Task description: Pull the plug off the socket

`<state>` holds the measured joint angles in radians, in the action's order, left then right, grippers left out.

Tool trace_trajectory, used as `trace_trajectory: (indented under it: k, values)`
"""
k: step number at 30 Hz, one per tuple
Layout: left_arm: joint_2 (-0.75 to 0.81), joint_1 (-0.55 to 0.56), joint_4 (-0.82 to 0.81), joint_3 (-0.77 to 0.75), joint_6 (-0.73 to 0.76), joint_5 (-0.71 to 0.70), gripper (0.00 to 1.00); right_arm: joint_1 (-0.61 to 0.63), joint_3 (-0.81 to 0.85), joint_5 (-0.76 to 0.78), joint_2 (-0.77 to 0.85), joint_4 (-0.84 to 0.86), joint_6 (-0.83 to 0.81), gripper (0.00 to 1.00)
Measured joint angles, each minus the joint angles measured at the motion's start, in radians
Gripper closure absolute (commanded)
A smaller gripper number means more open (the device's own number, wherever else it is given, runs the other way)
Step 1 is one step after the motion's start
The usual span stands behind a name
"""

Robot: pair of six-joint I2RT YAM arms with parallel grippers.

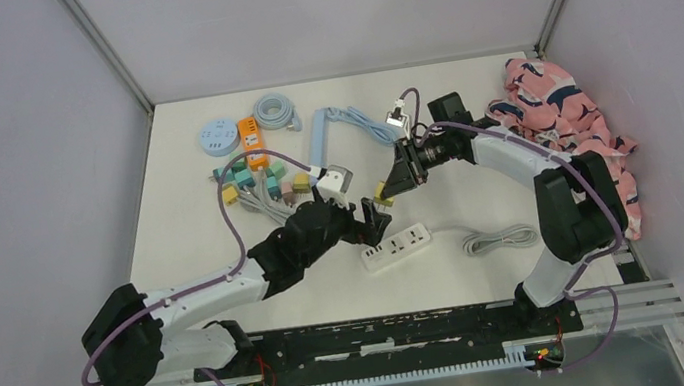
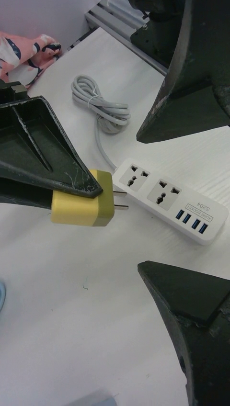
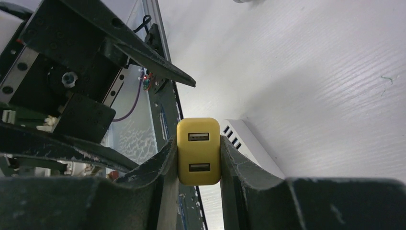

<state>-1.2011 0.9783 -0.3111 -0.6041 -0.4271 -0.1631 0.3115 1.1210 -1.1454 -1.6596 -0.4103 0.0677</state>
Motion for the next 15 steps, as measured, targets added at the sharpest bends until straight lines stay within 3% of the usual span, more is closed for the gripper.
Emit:
trace_trajectory:
  k: [11, 15]
  values:
    - [-0.142, 0.056, 0.160, -0.178, -0.001, -0.156, 0.07, 0.000, 0.000, 0.006, -0.060, 0.053, 0.145, 0.88]
    - [-0.228, 0.056, 0.214, -0.264, 0.000, -0.208, 0.27, 0.000, 0.000, 0.005, -0.071, 0.054, 0.158, 0.88]
